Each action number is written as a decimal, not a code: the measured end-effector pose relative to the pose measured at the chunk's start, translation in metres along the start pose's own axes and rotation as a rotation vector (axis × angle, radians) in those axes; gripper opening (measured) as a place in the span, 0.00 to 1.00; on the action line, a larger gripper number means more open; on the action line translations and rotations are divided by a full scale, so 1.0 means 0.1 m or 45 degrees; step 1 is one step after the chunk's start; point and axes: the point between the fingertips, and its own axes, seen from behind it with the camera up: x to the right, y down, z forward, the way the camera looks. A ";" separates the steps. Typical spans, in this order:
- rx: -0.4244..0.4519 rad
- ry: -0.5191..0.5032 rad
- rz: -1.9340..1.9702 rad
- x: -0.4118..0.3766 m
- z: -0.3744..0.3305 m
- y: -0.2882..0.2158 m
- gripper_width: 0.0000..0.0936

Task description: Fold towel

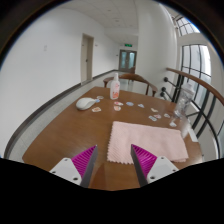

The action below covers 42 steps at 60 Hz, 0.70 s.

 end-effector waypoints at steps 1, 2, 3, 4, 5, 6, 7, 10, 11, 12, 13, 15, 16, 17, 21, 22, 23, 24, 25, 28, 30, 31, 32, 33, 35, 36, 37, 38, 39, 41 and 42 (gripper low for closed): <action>-0.008 -0.007 -0.006 -0.03 0.06 -0.01 0.71; -0.014 -0.014 -0.011 -0.06 0.12 -0.02 0.70; -0.021 -0.018 -0.014 -0.08 0.19 -0.03 0.68; -0.032 -0.016 -0.016 -0.08 0.25 -0.03 0.66; -0.045 -0.009 -0.016 -0.08 0.30 -0.03 0.64; -0.059 0.000 -0.015 -0.07 0.36 -0.02 0.62; -0.072 0.006 -0.015 -0.07 0.46 -0.02 0.60; -0.107 0.030 -0.008 -0.04 0.63 0.00 0.55; -0.125 0.034 -0.006 -0.02 0.67 0.03 0.56; -0.110 0.020 0.007 -0.04 0.69 0.00 0.55; -0.107 0.019 0.017 -0.02 0.72 -0.02 0.53; -0.119 -0.009 0.035 -0.02 0.74 -0.01 0.49; -0.128 -0.024 0.050 -0.04 0.74 0.00 0.46; -0.136 -0.039 0.068 -0.05 0.74 0.01 0.43; -0.132 -0.027 0.113 0.00 0.76 0.01 0.24; -0.127 -0.013 0.111 0.04 0.77 0.00 0.16; -0.122 -0.007 0.111 0.07 0.79 0.00 0.12; -0.117 -0.008 0.119 0.08 0.79 -0.01 0.05; -0.114 -0.017 0.134 0.09 0.79 -0.01 0.04; -0.115 -0.028 0.158 0.09 0.80 -0.02 0.03; -0.119 -0.031 0.150 0.10 0.80 -0.01 0.01; -0.119 -0.031 0.146 0.10 0.80 -0.01 0.00; -0.122 -0.030 0.146 0.11 0.80 -0.01 0.00; -0.124 -0.028 0.148 0.11 0.79 -0.01 0.00; -0.126 -0.022 0.143 0.14 0.78 -0.02 0.00; -0.118 -0.018 0.144 0.15 0.76 -0.05 0.00; -0.102 -0.017 0.146 0.18 0.74 -0.08 0.00; -0.083 -0.015 0.151 0.20 0.71 -0.13 0.00; -0.062 -0.013 0.157 0.23 0.68 -0.18 0.00; -0.018 -0.002 0.170 0.32 0.61 -0.30 0.00; 0.002 0.004 0.177 0.38 0.57 -0.36 0.00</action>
